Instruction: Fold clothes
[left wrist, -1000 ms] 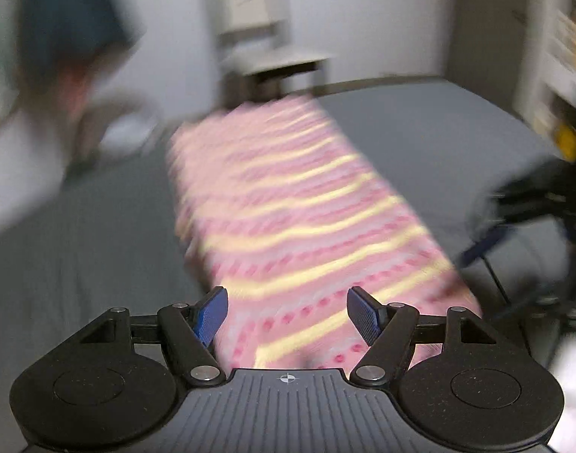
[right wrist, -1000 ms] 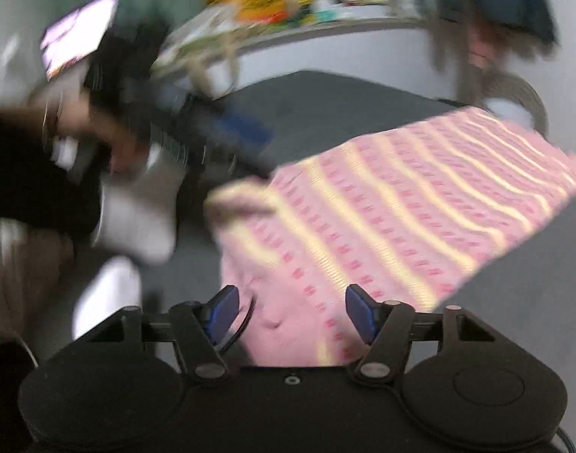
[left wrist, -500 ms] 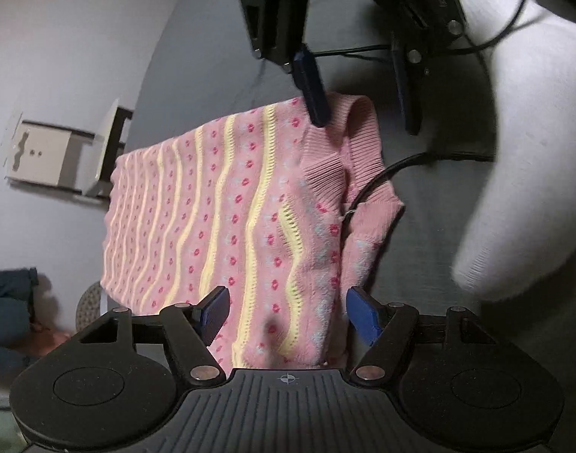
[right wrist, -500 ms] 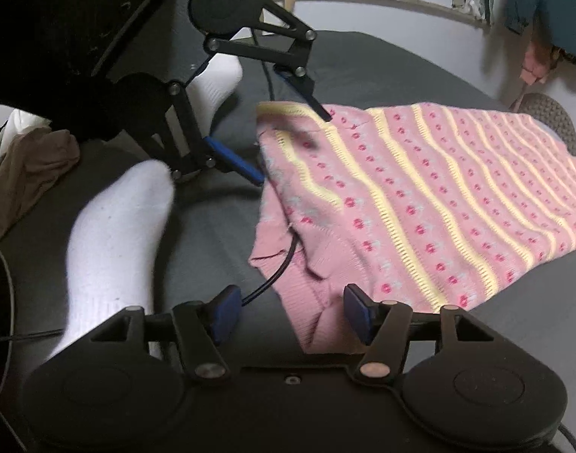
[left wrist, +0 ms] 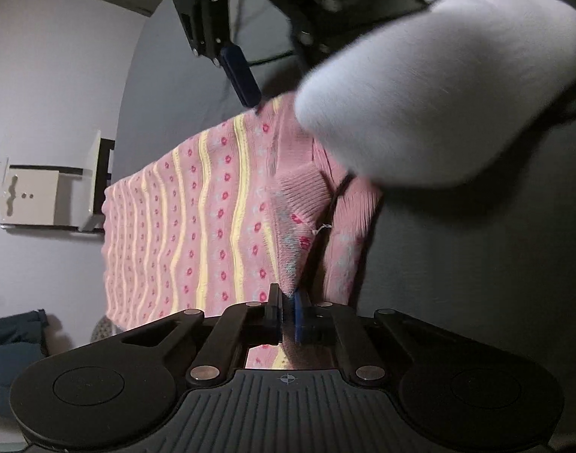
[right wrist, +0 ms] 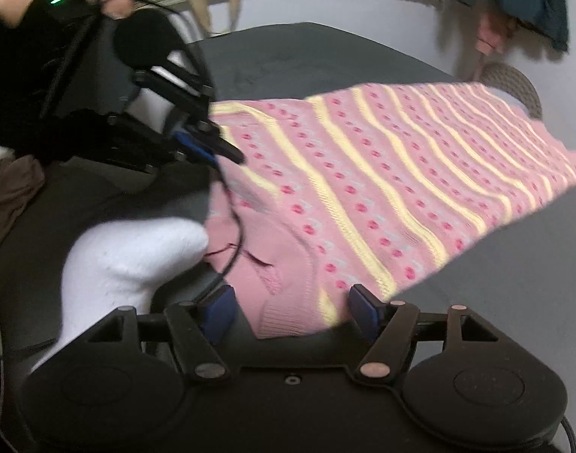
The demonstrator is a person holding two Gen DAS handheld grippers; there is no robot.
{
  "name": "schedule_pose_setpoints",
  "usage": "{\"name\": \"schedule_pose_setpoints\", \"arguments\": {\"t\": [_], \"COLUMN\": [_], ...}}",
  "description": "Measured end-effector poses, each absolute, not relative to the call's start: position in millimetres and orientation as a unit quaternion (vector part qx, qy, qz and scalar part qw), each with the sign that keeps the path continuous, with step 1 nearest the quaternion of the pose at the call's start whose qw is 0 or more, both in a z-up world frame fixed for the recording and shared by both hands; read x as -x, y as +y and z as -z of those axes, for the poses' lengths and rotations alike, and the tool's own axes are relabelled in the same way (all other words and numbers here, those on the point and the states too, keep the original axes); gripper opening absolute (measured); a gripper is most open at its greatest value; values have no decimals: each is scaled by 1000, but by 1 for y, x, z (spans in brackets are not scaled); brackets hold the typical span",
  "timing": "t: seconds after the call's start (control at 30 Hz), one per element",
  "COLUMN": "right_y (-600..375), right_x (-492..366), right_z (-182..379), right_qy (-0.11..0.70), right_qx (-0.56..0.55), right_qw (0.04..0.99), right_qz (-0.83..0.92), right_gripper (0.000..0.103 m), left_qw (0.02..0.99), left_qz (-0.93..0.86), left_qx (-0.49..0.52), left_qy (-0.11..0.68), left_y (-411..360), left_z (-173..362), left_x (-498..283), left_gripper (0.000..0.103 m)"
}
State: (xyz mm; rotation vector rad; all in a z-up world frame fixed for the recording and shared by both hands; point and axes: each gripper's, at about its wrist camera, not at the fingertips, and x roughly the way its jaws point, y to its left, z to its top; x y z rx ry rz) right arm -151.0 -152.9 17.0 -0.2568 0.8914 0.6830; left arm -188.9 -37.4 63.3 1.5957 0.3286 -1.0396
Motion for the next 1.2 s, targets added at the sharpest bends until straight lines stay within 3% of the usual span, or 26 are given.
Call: {"name": "schedule_pose_setpoints", "arguments": {"t": [0.3, 0.43, 0.67, 0.83, 0.97, 1.03, 1.07, 1.1, 1.2], "right_y": [-174, -175, -170, -169, -171, -172, -173, -174, -176], "right_x": [140, 141, 138, 136, 133, 132, 131, 131, 131], "right_z": [-17, -18, -17, -13, -14, -14, -15, -15, -16], "right_qy": [442, 435, 424, 431, 434, 436, 438, 439, 440], "right_qx": [64, 67, 97, 93, 86, 75, 70, 65, 56], "right_qw": [845, 842, 843, 841, 842, 842, 842, 842, 844], "right_qz": [-294, -311, -317, -315, -310, -307, -307, -306, -303], "right_gripper": [67, 67, 67, 67, 67, 67, 67, 67, 68], "left_qw": [540, 578, 536, 561, 542, 546, 552, 557, 552], "left_qz": [459, 492, 511, 517, 539, 548, 552, 556, 561], "left_qx": [-684, -614, -637, -613, -622, -620, -614, -609, -608], "left_qy": [172, 216, 212, 207, 168, 129, 114, 100, 106], "left_y": [-27, -22, -12, -20, -21, -20, -19, -18, -31], "left_z": [-63, -74, -70, -80, -85, -88, -89, -91, -84], "left_x": [181, 158, 160, 156, 169, 177, 180, 182, 178], "left_gripper": [4, 4, 4, 6, 29, 73, 82, 86, 86]}}
